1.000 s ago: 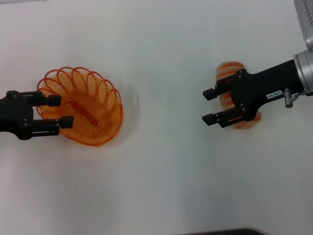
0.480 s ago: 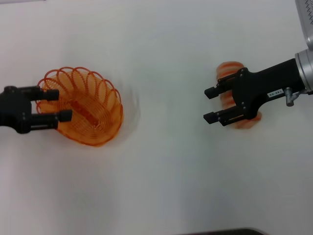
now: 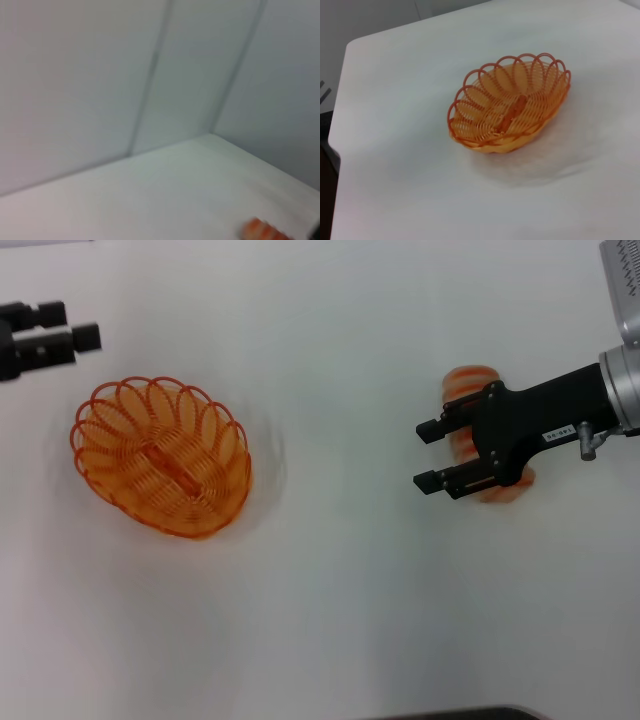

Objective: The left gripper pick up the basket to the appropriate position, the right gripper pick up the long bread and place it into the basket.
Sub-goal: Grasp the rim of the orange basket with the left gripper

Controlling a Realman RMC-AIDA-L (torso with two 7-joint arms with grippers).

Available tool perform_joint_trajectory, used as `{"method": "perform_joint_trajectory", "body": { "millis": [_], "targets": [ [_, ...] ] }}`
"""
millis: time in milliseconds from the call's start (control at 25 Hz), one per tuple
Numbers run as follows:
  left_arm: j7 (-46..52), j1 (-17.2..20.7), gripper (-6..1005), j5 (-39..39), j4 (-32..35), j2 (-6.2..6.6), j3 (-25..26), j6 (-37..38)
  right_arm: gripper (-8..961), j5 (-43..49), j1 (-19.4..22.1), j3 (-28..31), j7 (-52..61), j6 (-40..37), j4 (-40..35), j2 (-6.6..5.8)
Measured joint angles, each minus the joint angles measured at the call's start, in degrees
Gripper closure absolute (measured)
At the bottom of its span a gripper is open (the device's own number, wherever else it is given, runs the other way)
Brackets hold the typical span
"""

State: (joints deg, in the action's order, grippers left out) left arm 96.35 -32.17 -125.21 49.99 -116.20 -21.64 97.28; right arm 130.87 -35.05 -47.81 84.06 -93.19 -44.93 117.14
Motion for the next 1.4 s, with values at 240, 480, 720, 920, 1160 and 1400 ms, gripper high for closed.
{"method": "perform_joint_trajectory", "body": {
  "millis": [240,480,720,920,1160,1400],
  "targets": [
    [9.8,-1.5,269,-1.1,3.4,1.05,-3.9,-4.6,250,0.0,0.2,-0.2,-0.3,0.8,0.4,0.01],
    [17.1,-3.8,269,-7.3,6.7,1.63,-10.8,-8.1,251,0.0,-0.4,-0.3,-1.8,2.6,3.1,-0.46],
    [26.4,-7.2,270,-19.0,6.4,1.02,-20.6,-16.0,251,0.0,-0.5,-0.5,-2.2,3.3,3.4,-0.33],
    [31.0,-9.6,270,-26.3,5.4,0.46,-25.8,-18.8,251,0.1,-0.5,-1.0,-2.2,4.4,4.0,-0.25],
    [32.1,-12.3,269,-29.7,0.3,0.75,-27.3,-18.9,251,0.1,-0.5,-1.2,-2.2,5.7,4.7,-0.16],
    [32.5,-13.2,269,-32.2,-1.1,0.32,-27.8,-19.1,252,0.1,-0.5,-1.6,-2.2,6.1,4.8,-0.15]
  ]
}}
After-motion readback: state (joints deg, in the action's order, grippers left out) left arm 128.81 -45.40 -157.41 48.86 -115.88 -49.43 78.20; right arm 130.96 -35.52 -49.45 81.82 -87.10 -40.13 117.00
